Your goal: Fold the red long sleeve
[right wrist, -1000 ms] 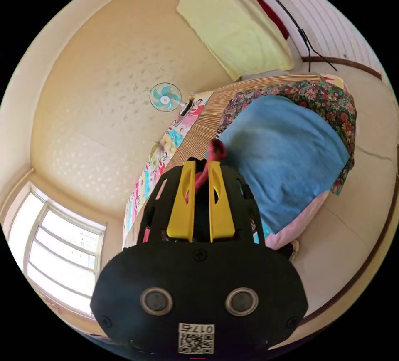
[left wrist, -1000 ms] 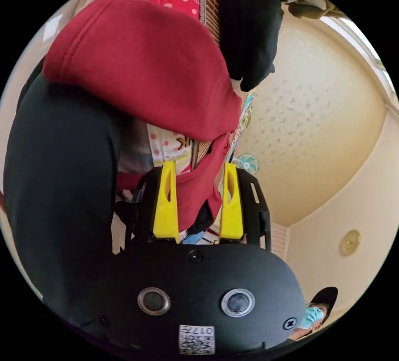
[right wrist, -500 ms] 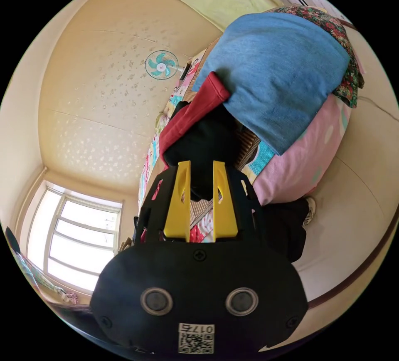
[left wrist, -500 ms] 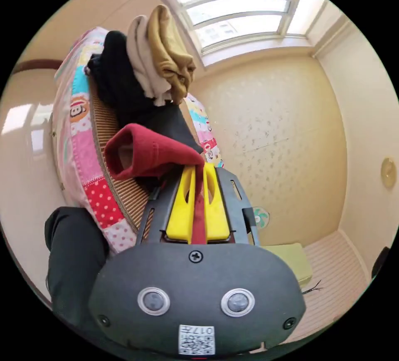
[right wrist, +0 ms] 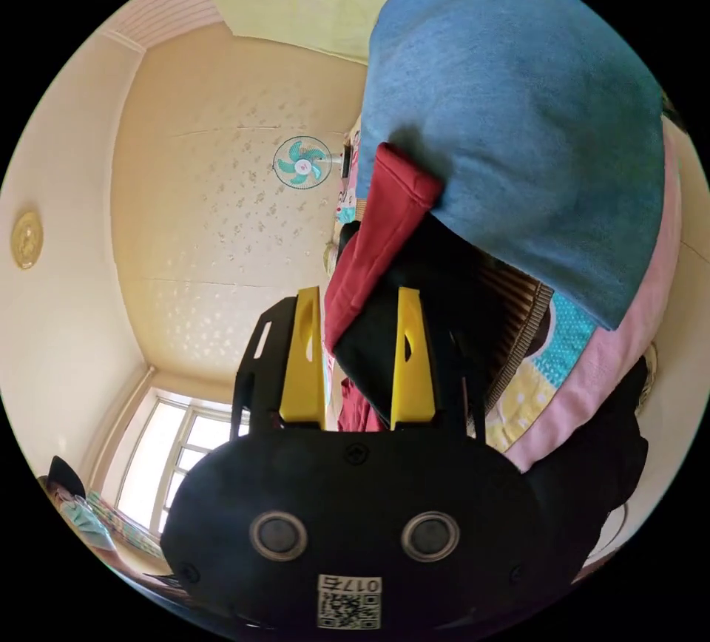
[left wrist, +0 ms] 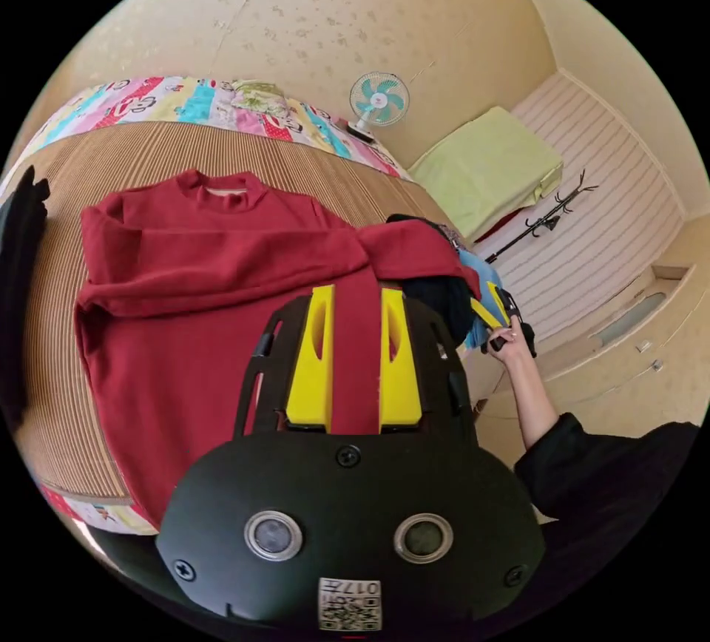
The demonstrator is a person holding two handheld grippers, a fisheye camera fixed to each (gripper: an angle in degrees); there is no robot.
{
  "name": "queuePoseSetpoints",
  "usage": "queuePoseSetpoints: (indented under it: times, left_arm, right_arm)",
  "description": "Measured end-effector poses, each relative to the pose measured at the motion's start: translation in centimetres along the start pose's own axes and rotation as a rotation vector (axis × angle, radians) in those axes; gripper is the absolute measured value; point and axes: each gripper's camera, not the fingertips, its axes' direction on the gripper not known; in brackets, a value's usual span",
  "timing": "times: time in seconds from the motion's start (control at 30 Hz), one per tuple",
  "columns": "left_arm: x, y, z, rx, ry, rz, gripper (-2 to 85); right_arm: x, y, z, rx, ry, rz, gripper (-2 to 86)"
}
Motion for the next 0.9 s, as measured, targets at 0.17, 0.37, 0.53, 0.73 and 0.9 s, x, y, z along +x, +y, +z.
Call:
queuePoseSetpoints:
  times: [0.17, 0.37, 0.53, 0.73, 0.9]
  left_arm:
    - [-3.9, 9.3, -0.4, -0.072, 0.013, -0.198, 10.1]
    - [-7.8, 19.5, -8.1, 0.026, -0.102, -0.381, 10.7]
    - [-8.4, 23.8, -9.4, 0.101, -0.149, -0.465, 11.2]
    - [-8.1, 24.6, -6.5, 0.051, -0.16, -0.456, 11.1]
    - [-6.6, 23.4, -3.0, -0.013, -0.261, -0.304, 8.4]
  right_arm:
    - [-3.4, 1.3, 2.5, 0.059, 0.017, -0.107, 4.7]
    - [-19.4, 10.5, 10.9, 0.04, -0.095, -0.495, 3.7]
    - [-26.9, 28.5, 25.9, -0.407, -0.207, -0.789, 5.3]
    - [-15.5, 46.9, 33.3, -0.855, 0.067, -0.838, 8.3]
    - [-8.2, 50.2, 25.2, -0.713, 0.464, -0.954, 8.5]
